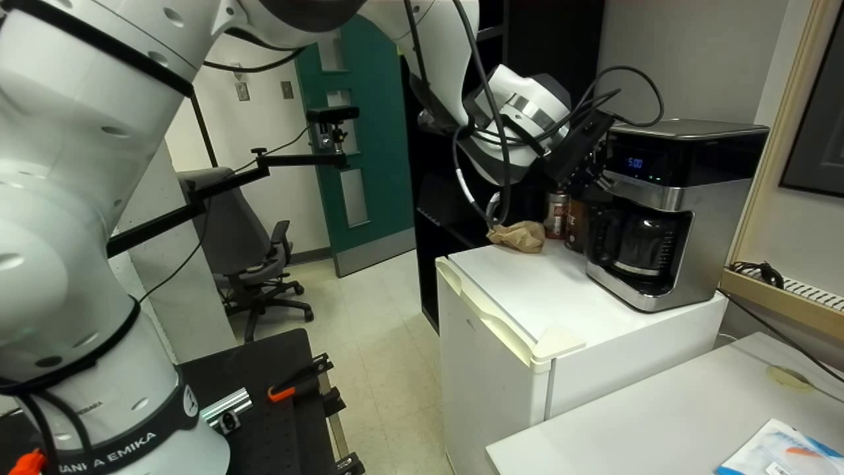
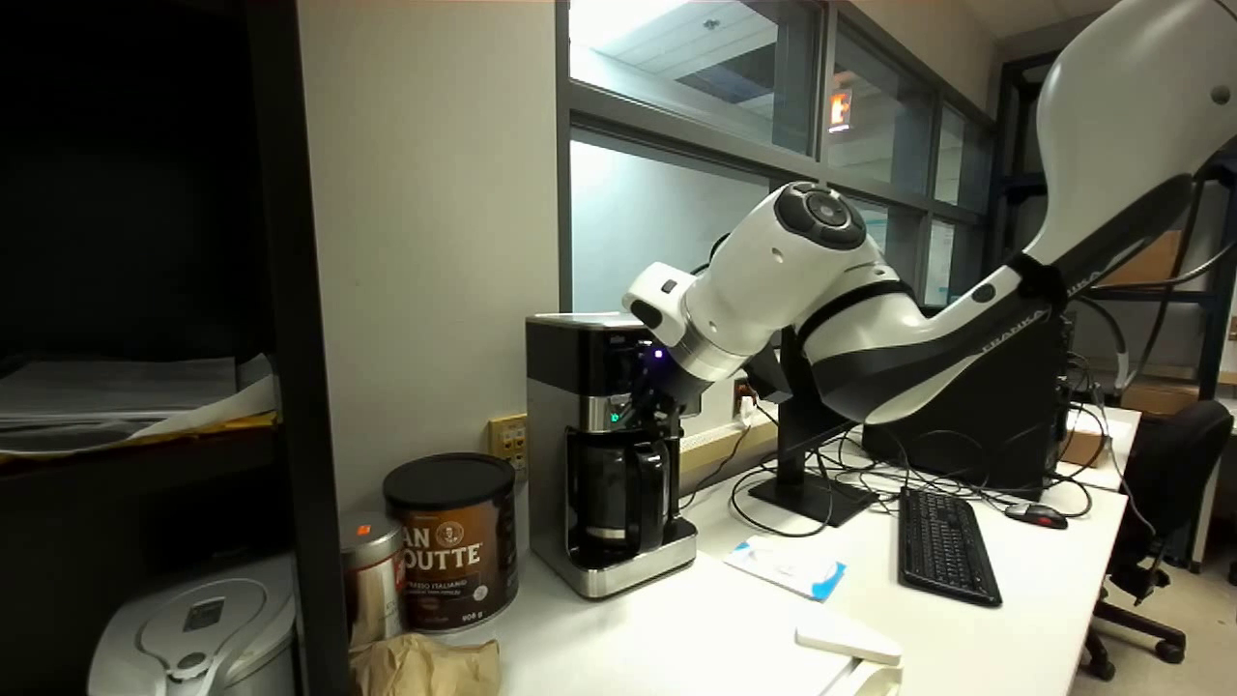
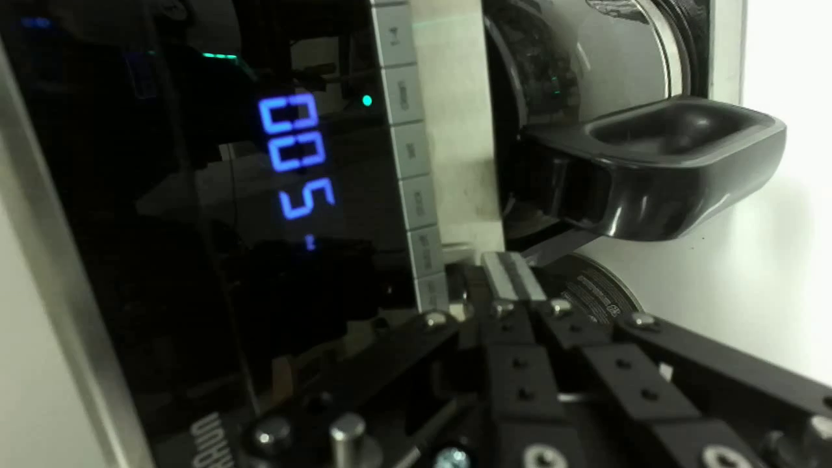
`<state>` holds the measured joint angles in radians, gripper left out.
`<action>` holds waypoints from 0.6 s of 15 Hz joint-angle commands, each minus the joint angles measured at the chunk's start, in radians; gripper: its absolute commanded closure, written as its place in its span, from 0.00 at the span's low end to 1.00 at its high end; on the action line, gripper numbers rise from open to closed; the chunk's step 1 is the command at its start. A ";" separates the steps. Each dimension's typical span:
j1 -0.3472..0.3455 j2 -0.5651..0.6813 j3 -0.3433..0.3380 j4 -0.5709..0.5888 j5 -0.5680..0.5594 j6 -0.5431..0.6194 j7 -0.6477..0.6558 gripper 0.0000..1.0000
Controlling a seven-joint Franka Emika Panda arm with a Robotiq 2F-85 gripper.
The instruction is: Press a button on the coffee maker
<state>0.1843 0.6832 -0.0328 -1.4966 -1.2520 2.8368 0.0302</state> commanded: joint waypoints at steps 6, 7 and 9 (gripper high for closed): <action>-0.036 -0.141 0.017 -0.224 0.006 0.068 -0.005 1.00; -0.043 -0.160 0.025 -0.261 0.016 0.081 -0.010 1.00; -0.052 -0.198 0.037 -0.330 0.018 0.111 -0.003 1.00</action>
<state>0.1546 0.5772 -0.0201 -1.6877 -1.2524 2.9026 0.0413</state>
